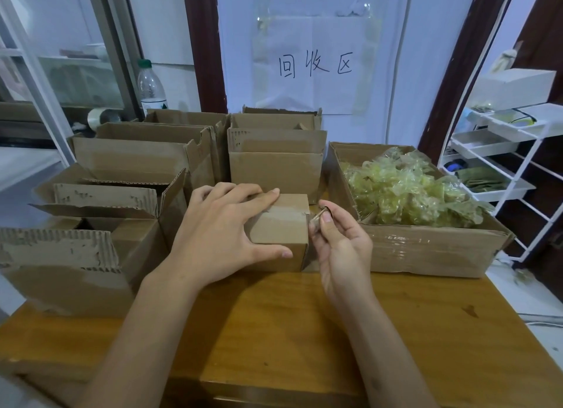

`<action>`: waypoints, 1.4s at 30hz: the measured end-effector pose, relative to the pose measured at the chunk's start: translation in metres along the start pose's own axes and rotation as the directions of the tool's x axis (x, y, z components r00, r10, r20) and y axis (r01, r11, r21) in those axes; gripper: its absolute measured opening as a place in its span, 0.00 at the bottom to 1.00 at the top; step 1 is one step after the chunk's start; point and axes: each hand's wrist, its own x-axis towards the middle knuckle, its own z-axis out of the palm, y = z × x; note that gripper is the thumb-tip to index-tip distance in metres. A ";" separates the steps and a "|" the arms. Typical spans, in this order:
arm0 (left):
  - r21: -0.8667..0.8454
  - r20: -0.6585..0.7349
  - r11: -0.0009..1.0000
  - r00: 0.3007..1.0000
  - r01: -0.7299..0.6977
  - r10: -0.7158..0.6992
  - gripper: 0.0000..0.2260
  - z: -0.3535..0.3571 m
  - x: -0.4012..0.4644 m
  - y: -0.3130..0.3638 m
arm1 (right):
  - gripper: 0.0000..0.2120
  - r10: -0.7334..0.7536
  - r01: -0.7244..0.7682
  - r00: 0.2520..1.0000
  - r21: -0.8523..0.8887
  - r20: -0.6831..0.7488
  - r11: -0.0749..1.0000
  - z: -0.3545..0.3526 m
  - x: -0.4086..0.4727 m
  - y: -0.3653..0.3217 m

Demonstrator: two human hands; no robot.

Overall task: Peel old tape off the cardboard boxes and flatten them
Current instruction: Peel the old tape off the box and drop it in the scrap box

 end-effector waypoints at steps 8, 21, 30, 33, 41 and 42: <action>-0.001 0.000 1.000 1.000 -0.004 0.004 0.45 -0.001 -0.001 0.000 | 0.10 -0.480 0.446 0.870 -0.590 0.109 0.673 -0.007 -0.007 0.015; 0.009 0.000 1.000 1.000 -0.004 0.004 0.45 0.001 0.001 0.000 | 0.07 -0.580 0.575 0.762 -0.714 0.289 0.400 -0.010 -0.007 0.018; -0.013 0.000 1.000 1.000 -0.012 0.012 0.46 -0.001 -0.002 0.000 | 0.09 -0.533 0.518 0.801 -0.764 0.274 0.385 -0.005 -0.009 0.020; -0.006 0.004 1.000 1.000 -0.014 0.014 0.46 0.000 -0.002 0.000 | 0.09 -0.486 0.452 0.844 -0.790 0.227 0.415 -0.007 -0.009 0.021; -0.009 0.013 1.000 1.000 -0.012 0.012 0.46 -0.001 -0.002 -0.001 | 0.08 -0.324 0.311 0.937 -0.724 0.128 0.615 -0.006 -0.017 0.010; -0.011 0.016 1.000 1.000 -0.011 0.011 0.46 -0.002 -0.002 0.000 | 0.07 -0.347 0.321 0.931 -0.715 0.117 0.621 -0.006 -0.017 0.010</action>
